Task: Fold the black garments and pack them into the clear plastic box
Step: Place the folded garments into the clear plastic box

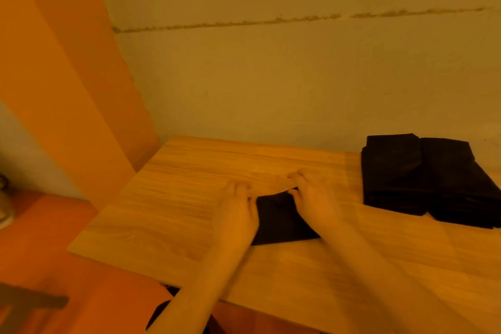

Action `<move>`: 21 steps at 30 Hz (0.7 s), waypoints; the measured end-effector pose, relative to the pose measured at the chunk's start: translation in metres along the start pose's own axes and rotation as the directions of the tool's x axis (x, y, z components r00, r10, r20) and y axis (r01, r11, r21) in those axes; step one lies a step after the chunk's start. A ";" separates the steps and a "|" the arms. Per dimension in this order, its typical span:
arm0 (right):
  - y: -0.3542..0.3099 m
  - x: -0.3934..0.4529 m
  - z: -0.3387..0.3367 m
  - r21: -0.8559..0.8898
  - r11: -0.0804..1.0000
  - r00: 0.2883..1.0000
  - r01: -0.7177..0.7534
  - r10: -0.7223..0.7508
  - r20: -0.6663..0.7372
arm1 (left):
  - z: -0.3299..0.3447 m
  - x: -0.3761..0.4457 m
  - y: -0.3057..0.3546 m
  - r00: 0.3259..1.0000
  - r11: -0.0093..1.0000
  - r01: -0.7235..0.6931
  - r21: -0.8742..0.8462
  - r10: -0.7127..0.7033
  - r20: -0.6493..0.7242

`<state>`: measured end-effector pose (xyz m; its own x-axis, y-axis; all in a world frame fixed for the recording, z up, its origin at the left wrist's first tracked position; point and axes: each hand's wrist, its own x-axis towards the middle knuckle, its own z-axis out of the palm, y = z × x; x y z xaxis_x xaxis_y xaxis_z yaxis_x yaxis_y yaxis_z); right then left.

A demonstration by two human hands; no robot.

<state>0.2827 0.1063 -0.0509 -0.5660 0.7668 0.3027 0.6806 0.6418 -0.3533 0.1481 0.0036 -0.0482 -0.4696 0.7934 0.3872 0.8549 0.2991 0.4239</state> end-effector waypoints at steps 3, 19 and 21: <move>-0.003 -0.013 0.014 -0.006 0.962 0.945 0.272 -0.266 0.190 | 0.009 -0.018 0.018 0.952 0.946 -0.280 0.162 0.251 0.175; -0.022 -0.065 -0.008 -0.377 0.904 0.861 -0.202 0.347 0.371 | 0.015 -0.007 -0.007 0.819 0.890 0.455 0.029 -0.432 0.377; -0.019 -0.059 -0.020 -0.297 0.931 0.859 -0.214 0.324 0.397 | 0.017 -0.014 0.002 0.805 0.835 0.536 -0.125 -0.461 0.373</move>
<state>0.3125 0.0490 -0.0445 -0.4504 0.8687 -0.2061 0.8925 0.4317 -0.1310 0.1597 0.0021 -0.0668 -0.6899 0.6988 -0.1890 0.4344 0.6085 0.6641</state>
